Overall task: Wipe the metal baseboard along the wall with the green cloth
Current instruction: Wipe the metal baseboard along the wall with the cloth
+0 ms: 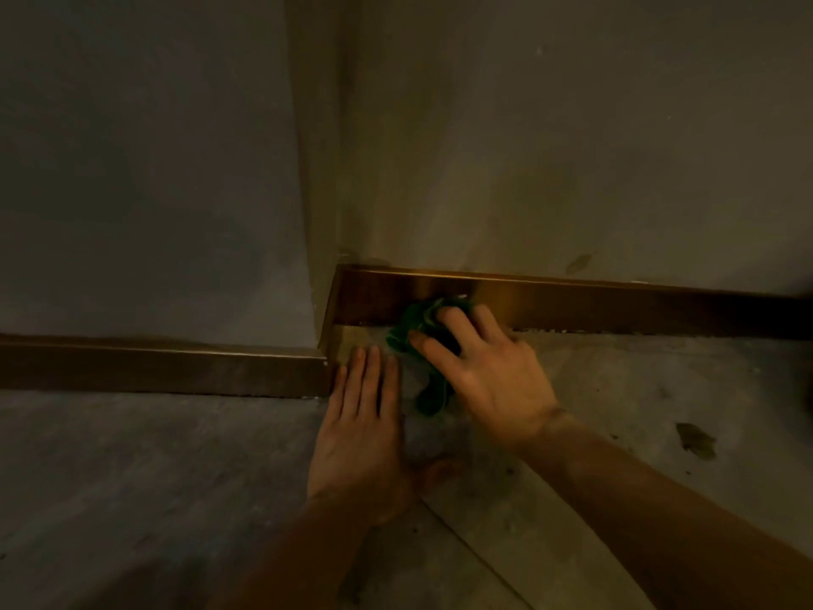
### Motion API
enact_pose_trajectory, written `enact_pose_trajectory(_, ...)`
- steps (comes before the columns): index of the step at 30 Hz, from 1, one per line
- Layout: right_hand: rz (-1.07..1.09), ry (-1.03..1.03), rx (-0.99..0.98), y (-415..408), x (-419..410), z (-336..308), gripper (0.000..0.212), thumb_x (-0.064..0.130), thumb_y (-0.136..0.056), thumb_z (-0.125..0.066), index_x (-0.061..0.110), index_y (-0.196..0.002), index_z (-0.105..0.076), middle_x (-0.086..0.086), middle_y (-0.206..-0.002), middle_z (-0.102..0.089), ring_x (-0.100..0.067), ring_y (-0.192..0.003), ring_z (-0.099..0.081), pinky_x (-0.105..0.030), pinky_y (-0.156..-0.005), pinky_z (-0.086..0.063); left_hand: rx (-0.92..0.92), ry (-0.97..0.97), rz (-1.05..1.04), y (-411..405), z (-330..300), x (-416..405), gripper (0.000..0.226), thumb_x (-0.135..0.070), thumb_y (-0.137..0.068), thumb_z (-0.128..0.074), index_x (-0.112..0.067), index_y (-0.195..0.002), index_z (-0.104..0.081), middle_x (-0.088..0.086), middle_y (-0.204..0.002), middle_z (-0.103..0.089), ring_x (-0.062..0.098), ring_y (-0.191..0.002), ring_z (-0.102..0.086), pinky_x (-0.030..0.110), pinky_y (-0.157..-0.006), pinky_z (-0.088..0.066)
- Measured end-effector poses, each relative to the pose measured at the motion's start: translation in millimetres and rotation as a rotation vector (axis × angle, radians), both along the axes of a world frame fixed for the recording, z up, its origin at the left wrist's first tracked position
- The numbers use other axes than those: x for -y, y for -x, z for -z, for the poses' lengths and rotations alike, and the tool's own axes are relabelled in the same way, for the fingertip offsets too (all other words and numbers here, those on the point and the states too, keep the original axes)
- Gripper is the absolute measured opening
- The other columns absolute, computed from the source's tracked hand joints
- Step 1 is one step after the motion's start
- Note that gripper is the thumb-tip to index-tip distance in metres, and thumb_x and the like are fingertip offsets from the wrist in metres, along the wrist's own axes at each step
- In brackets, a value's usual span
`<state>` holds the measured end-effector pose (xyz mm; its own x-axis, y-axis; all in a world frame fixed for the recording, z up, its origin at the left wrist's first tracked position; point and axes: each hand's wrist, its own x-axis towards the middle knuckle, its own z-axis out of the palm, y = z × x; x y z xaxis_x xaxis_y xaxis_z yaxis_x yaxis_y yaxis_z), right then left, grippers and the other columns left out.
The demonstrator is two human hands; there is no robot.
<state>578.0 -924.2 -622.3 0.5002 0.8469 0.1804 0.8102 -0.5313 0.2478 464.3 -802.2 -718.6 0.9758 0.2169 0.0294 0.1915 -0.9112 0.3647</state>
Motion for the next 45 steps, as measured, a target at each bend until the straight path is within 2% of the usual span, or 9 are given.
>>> enact_pose_trajectory(4,0.001,0.056,0.116,-7.5,-25.2,3.8,0.033,0.024,-0.081,-0.073,0.026,-0.113,-0.067,-0.010,-0.116,-0.060,-0.033,-0.099,-0.057,-0.032,-0.051,-0.040,-0.008,-0.038,0.003,-0.5,0.6,-1.7,0.129,-0.100,-0.069,-0.023,-0.006,-0.157,-0.004,0.018,-0.166,-0.004,0.030,-0.153,0.005,0.052,-0.123,-0.011)
enact_pose_trajectory(6,0.008,0.094,0.135,-8.2,-33.2,6.3,0.027,0.024,-0.084,-0.069,0.025,-0.111,-0.068,-0.009,-0.118,-0.061,-0.033,-0.102,-0.058,-0.032,-0.054,-0.042,-0.025,-0.038,0.007,-1.2,-1.4,-1.7,0.131,-0.101,-0.068,-0.022,-0.005,-0.156,-0.006,0.018,-0.166,-0.003,0.030,-0.153,0.006,0.052,-0.123,-0.011)
enact_pose_trajectory(14,-0.003,0.126,0.178,-10.5,-30.3,5.2,0.033,0.018,-0.091,-0.045,0.017,-0.115,-0.068,-0.015,-0.124,-0.060,-0.037,-0.107,-0.058,-0.039,-0.064,-0.051,-0.050,-0.047,0.009,2.5,1.8,-1.0,0.134,-0.103,-0.064,-0.019,-0.010,-0.157,0.005,0.014,-0.166,0.014,0.026,-0.150,0.023,0.051,-0.124,-0.002)
enact_pose_trajectory(18,0.037,0.154,0.160,-19.5,-16.2,3.6,0.028,0.018,-0.090,-0.057,0.014,-0.115,-0.069,-0.016,-0.123,-0.059,-0.037,-0.104,-0.058,-0.040,-0.066,-0.051,-0.056,-0.024,0.018,2.2,0.7,-2.4,0.135,-0.104,-0.063,-0.018,-0.011,-0.156,0.008,0.013,-0.165,0.017,0.024,-0.149,0.025,0.050,-0.124,0.000)
enact_pose_trajectory(22,0.114,0.151,0.081,-28.2,3.1,2.7,0.039,0.013,-0.084,-0.071,0.014,-0.123,-0.065,-0.019,-0.125,-0.052,-0.041,-0.105,-0.052,-0.044,-0.066,-0.051,-0.060,-0.013,0.024,2.8,-1.4,-3.7,0.136,-0.105,-0.061,-0.017,-0.012,-0.156,0.009,0.012,-0.165,0.018,0.023,-0.149,0.026,0.049,-0.124,0.002)
enact_pose_trajectory(26,0.202,0.140,0.041,-32.8,19.8,1.3,0.044,0.012,-0.082,-0.071,0.015,-0.125,-0.062,-0.018,-0.123,-0.047,-0.041,-0.107,-0.047,-0.046,-0.067,-0.051,-0.066,-0.018,0.027,3.7,-1.7,-4.6,0.133,-0.104,-0.063,-0.018,-0.014,-0.156,0.013,0.011,-0.165,0.021,0.024,-0.148,0.027,0.050,-0.124,0.000)
enact_pose_trajectory(36,0.405,0.123,0.005,-40.1,52.2,-1.4,0.047,0.010,-0.080,-0.071,0.017,-0.123,-0.055,-0.017,-0.115,-0.044,-0.038,-0.096,-0.045,-0.036,-0.053,-0.038,-0.048,-0.017,0.033,5.1,-4.0,-3.2,0.133,-0.104,-0.064,-0.018,-0.012,-0.156,0.011,0.013,-0.165,0.018,0.024,-0.149,0.025,0.051,-0.124,-0.002)
enact_pose_trajectory(42,0.464,0.131,-0.057,-33.9,70.9,-6.9,0.051,0.022,-0.078,-0.074,0.017,-0.124,-0.053,-0.015,-0.112,-0.042,-0.035,-0.090,-0.047,-0.033,-0.047,-0.039,-0.072,-0.024,0.025,3.5,-0.6,-2.0,0.132,-0.103,-0.065,-0.019,-0.012,-0.156,0.010,0.013,-0.166,0.015,0.025,-0.150,0.022,0.051,-0.124,-0.003)
enact_pose_trajectory(45,0.478,0.130,-0.078,-25.8,80.1,-10.6,0.051,0.029,-0.079,-0.074,0.017,-0.124,-0.054,-0.014,-0.110,-0.042,-0.032,-0.087,-0.048,-0.031,-0.046,-0.034,-0.106,-0.022,0.034,1.4,-1.5,-2.9,0.134,-0.105,-0.061,-0.014,-0.015,-0.154,0.019,0.011,-0.163,0.026,0.023,-0.147,0.031,0.050,-0.123,0.007)
